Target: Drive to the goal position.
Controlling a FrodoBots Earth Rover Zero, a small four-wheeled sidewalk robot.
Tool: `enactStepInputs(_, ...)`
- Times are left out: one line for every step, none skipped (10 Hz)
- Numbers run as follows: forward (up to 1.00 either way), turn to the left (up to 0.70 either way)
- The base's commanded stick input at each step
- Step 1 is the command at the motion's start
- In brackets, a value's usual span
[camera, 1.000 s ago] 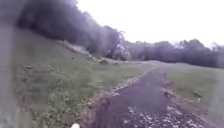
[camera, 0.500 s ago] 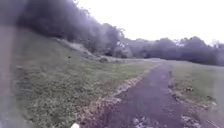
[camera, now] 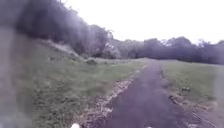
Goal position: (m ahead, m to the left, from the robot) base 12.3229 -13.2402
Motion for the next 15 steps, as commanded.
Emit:
enactStepInputs(0.7, -0.35)
enactStepInputs(0.7, -0.35)
enactStepInputs(0.7, -0.35)
enactStepInputs(0.7, -0.35)
enactStepInputs(0.7, -0.35)
enactStepInputs(0.7, -0.35)
enactStepInputs(0.7, -0.35)
enactStepInputs(0.7, -0.35)
enactStepInputs(0.7, -0.35)
enactStepInputs(0.7, -0.35)
enactStepInputs(0.7, -0.35)
enactStepInputs(0.7, -0.35)
enactStepInputs(0.7, -0.35)
enactStepInputs(0.7, 0.0)
enactStepInputs(0.7, 0.0)
